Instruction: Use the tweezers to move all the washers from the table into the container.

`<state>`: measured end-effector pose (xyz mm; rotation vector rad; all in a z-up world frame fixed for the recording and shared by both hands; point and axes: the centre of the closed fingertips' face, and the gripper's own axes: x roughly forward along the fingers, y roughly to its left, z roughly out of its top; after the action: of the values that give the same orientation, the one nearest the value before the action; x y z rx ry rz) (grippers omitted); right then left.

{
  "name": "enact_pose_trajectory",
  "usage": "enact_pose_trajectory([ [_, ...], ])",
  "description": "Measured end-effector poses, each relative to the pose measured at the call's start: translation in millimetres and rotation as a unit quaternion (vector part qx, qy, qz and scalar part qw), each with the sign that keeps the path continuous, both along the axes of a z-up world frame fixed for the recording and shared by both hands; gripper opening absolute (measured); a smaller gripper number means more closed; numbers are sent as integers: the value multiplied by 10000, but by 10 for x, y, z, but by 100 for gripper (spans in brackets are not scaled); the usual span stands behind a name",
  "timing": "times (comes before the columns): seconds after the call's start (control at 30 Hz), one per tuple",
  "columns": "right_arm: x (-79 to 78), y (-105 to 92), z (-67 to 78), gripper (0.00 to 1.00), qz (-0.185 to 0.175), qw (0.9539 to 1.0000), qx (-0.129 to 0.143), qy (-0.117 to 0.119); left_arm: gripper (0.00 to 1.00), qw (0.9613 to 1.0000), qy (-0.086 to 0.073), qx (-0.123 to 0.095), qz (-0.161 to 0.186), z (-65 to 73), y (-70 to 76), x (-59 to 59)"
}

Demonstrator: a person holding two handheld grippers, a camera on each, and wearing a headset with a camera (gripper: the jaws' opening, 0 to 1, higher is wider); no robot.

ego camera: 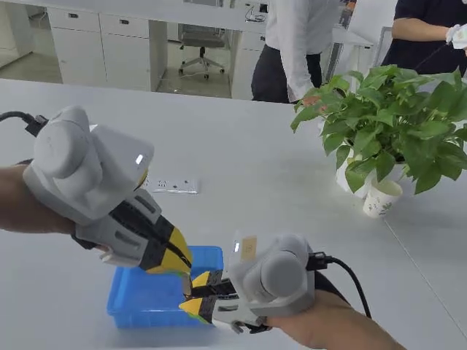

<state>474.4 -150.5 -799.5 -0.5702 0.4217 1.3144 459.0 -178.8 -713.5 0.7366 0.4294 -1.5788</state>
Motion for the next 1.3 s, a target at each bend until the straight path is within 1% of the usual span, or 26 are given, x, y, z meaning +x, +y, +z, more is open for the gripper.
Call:
enact_pose_trajectory([
  [0.2,140,-1,-34,10,-2,10000,7,-11,4,10000,8,27,4,-37,4,136],
  [0.3,186,1,-62,10,8,10000,-1,-3,4,10000,22,42,5,-72,3,191],
  [0.53,304,-24,-193,10,21,10000,-86,35,4,9999,76,76,22,-193,-10,305],
  [0.67,355,-20,-269,10,25,9999,-124,88,4,9999,103,108,45,-269,-25,367],
  [0.8,401,-15,-354,10,33,9997,-168,153,5,9997,164,127,104,-350,-25,428],
  [1.1,492,-26,-485,10,-18,9993,-217,293,5,9993,264,163,221,-478,-51,531],
  [1.3,510,-40,-570,10,-20,9989,-322,326,5,9990,315,210,240,-560,-61,548],
])
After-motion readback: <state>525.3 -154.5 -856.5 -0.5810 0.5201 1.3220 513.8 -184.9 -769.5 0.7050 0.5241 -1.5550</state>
